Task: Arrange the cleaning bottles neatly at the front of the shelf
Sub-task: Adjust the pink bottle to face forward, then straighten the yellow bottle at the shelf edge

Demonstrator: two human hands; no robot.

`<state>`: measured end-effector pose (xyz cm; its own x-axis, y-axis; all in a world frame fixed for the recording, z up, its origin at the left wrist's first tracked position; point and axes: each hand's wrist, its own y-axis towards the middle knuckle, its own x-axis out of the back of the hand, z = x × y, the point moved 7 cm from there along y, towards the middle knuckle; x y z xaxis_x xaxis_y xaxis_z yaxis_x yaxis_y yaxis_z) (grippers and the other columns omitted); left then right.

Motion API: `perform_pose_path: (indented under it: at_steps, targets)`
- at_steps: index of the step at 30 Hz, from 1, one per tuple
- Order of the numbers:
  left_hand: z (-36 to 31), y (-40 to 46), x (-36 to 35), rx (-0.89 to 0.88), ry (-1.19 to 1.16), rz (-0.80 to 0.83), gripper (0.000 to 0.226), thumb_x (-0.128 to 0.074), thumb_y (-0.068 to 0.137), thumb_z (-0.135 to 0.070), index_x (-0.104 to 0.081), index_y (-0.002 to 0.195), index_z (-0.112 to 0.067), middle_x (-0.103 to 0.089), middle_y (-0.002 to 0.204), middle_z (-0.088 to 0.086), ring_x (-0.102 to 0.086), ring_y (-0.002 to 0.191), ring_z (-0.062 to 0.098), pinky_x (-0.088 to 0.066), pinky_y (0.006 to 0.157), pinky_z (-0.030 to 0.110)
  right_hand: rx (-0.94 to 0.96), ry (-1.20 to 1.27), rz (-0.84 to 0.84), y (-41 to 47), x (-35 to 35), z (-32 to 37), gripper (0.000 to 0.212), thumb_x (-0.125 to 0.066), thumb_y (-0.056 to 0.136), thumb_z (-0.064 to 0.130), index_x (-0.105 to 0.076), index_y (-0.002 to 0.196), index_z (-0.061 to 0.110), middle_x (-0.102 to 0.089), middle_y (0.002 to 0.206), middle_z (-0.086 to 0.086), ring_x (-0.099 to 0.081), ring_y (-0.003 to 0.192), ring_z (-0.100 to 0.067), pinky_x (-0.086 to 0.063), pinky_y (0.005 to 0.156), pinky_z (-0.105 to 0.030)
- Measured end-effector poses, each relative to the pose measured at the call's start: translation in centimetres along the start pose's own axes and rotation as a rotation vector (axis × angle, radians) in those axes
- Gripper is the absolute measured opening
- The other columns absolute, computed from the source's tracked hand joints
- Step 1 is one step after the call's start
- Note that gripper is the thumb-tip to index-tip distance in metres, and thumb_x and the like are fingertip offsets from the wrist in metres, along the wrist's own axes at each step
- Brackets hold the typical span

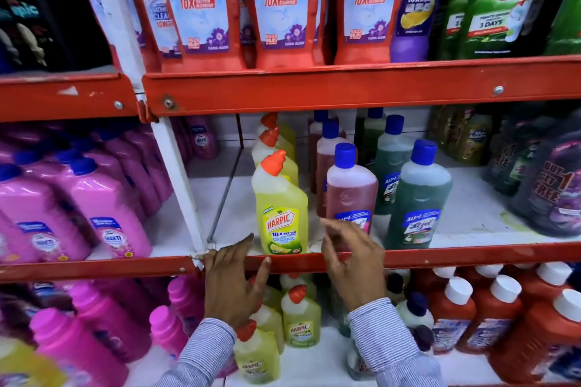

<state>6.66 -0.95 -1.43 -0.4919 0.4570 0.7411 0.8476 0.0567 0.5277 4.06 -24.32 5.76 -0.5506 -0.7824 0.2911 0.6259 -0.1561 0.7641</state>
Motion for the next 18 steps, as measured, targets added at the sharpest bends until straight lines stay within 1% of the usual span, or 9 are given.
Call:
perform_pose_path:
  at_steps: [2, 3, 6, 8, 11, 13, 15, 16, 18]
  targets:
    - [0.1, 0.7, 0.7, 0.033, -0.156, -0.012, 0.062, -0.051, 0.087, -0.060, -0.060, 0.133, -0.020, -0.074, 0.124, 0.000, -0.069, 0.110, 0.023, -0.050, 0.102, 0.044, -0.092, 0.006, 0.172, -0.2, -2.7, -0.6, 0.035, -0.067, 0.082, 0.004, -0.068, 0.115, 0.016, -0.074, 0.109, 0.001, -0.062, 0.090, 0.001, -0.037, 0.088, 0.002]
    - [0.1, 1.3, 0.9, 0.047, -0.241, 0.004, 0.062, -0.054, 0.086, -0.061, -0.059, 0.134, -0.023, -0.074, 0.125, -0.002, -0.070, 0.108, 0.018, -0.054, 0.099, 0.041, -0.133, 0.012, 0.263, -0.3, -3.9, -0.8, 0.042, -0.065, 0.083, 0.004, -0.064, 0.123, 0.017, -0.071, 0.115, 0.004, -0.061, 0.094, 0.003, -0.038, 0.091, 0.000]
    - [-0.6, 3.1, 0.5, 0.056, -0.403, 0.150, 0.065, -0.062, 0.079, -0.067, -0.058, 0.133, -0.031, -0.075, 0.122, -0.012, -0.070, 0.107, 0.004, -0.058, 0.092, 0.032, -0.222, -0.025, 0.453, -0.5, -6.4, -1.6, 0.052, -0.065, 0.085, 0.010, -0.053, 0.135, 0.022, -0.070, 0.124, 0.001, -0.068, 0.107, -0.010, -0.052, 0.100, -0.027]
    - [-0.8, 4.0, 0.0, 0.074, -0.450, 0.243, 0.066, -0.065, 0.073, -0.068, -0.062, 0.128, -0.031, -0.078, 0.113, -0.012, -0.071, 0.101, 0.001, -0.060, 0.090, 0.034, -0.278, -0.018, 0.479, -0.3, -6.8, -2.1, 0.054, -0.066, 0.084, 0.008, -0.053, 0.134, 0.023, -0.072, 0.122, -0.001, -0.069, 0.107, -0.013, -0.053, 0.100, -0.033]
    - [-0.8, 4.6, -0.3, 0.088, -0.456, 0.261, 0.063, -0.069, 0.069, -0.067, -0.067, 0.119, -0.030, -0.080, 0.107, -0.008, -0.072, 0.095, 0.004, -0.060, 0.088, 0.035, -0.362, 0.006, 0.510, -0.2, -7.1, -2.5, 0.053, -0.068, 0.084, 0.005, -0.054, 0.133, 0.020, -0.072, 0.120, -0.002, -0.069, 0.105, -0.011, -0.054, 0.100, -0.034]
    - [-0.8, 4.4, -0.1, 0.078, -0.437, 0.241, 0.055, -0.071, 0.070, -0.062, -0.069, 0.114, -0.029, -0.080, 0.104, -0.008, -0.070, 0.089, 0.001, -0.057, 0.083, 0.019, -0.386, 0.025, 0.516, -0.2, -7.3, -2.5, 0.052, -0.069, 0.083, 0.002, -0.056, 0.131, 0.016, -0.073, 0.118, -0.002, -0.068, 0.104, -0.009, -0.054, 0.099, -0.032]
    - [-0.8, 4.3, 0.1, 0.056, -0.416, 0.213, 0.052, -0.071, 0.072, -0.060, -0.070, 0.112, -0.029, -0.081, 0.102, -0.008, -0.068, 0.084, -0.001, -0.047, 0.073, 0.003, -0.396, 0.042, 0.510, -0.3, -7.5, -2.6, 0.050, -0.068, 0.083, 0.000, -0.058, 0.129, 0.016, -0.073, 0.117, -0.002, -0.068, 0.103, -0.007, -0.054, 0.099, -0.031]
    - [-0.6, 4.3, 0.0, 0.049, -0.411, 0.203, 0.053, -0.070, 0.072, -0.062, -0.069, 0.113, -0.029, -0.081, 0.102, -0.007, -0.069, 0.084, 0.000, -0.048, 0.074, 0.006, -0.398, 0.040, 0.505, -0.3, -7.6, -2.7, 0.050, -0.069, 0.082, 0.000, -0.058, 0.128, 0.016, -0.073, 0.116, -0.002, -0.069, 0.102, -0.007, -0.055, 0.098, -0.032]
    - [-0.5, 4.3, 0.0, 0.044, -0.407, 0.193, 0.059, -0.066, 0.072, -0.069, -0.068, 0.116, -0.030, -0.081, 0.101, -0.007, -0.073, 0.085, 0.007, -0.058, 0.080, 0.025, -0.390, 0.018, 0.491, -0.4, -7.7, -3.1, 0.051, -0.070, 0.081, 0.004, -0.058, 0.128, 0.018, -0.074, 0.115, -0.001, -0.070, 0.103, -0.009, -0.056, 0.097, -0.037]
